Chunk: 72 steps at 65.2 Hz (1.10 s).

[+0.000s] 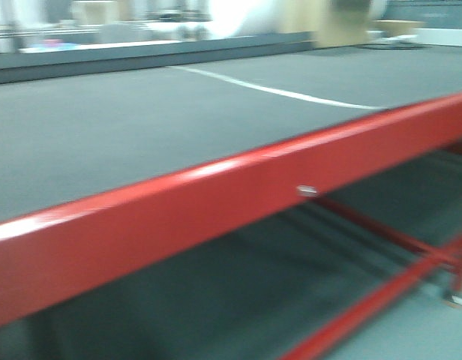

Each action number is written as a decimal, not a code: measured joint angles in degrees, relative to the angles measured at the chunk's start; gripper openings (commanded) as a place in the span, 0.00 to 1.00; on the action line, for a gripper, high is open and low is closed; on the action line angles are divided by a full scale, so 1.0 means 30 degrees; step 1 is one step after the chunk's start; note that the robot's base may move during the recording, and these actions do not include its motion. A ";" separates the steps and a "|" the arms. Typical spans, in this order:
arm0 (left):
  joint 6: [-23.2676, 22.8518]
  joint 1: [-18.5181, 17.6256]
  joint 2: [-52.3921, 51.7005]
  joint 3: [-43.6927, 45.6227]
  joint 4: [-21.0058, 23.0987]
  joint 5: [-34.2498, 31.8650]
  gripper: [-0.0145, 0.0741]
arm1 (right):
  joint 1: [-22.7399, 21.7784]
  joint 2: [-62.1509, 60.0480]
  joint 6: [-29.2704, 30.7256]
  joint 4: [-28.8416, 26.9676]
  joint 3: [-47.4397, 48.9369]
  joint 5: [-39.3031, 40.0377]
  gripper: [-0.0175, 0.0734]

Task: Place valve from conveyor to right shelf box
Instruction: 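Turn the base away from the conveyor while holding both valves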

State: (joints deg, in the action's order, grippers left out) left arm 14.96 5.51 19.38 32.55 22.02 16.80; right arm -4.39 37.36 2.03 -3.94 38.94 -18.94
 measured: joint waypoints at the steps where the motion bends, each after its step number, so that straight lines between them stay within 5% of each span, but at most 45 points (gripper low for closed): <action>1: 0.0000 0.0000 0.0000 0.0000 0.0000 0.0000 0.04 | 0.0000 0.0000 0.0000 0.0000 0.0000 0.0000 0.01; 72: 0.0000 0.0000 0.0000 -0.0041 0.0037 0.0000 0.04 | 0.0000 0.0000 0.0000 0.0000 0.0000 0.0000 0.01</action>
State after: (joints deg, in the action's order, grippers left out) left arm 14.96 5.51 19.38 32.43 22.13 16.80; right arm -4.39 37.36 2.03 -3.94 38.94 -18.94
